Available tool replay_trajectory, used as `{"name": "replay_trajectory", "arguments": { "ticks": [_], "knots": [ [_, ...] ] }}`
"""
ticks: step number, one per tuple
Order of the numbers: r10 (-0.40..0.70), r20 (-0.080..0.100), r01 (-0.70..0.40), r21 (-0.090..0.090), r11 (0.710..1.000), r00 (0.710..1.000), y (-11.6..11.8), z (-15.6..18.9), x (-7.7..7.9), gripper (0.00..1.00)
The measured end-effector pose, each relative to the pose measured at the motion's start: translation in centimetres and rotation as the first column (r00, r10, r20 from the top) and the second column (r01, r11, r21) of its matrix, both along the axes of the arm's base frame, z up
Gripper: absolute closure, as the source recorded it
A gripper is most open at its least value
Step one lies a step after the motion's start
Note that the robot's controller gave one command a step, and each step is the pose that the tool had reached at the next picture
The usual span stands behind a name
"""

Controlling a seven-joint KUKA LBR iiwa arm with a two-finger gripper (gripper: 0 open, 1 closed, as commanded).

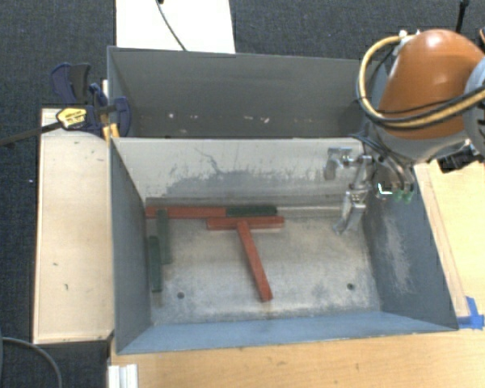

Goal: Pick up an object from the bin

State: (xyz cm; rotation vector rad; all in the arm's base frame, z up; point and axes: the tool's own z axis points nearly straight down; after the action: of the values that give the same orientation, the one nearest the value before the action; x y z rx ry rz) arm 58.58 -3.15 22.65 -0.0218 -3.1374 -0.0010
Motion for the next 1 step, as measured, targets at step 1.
{"name": "replay_trajectory", "arguments": {
  "ticks": [1],
  "knots": [
    [0.166,0.004,-0.166,0.002,0.986,0.986,7.95,-15.90,-1.96,0.00]
  ]
}}
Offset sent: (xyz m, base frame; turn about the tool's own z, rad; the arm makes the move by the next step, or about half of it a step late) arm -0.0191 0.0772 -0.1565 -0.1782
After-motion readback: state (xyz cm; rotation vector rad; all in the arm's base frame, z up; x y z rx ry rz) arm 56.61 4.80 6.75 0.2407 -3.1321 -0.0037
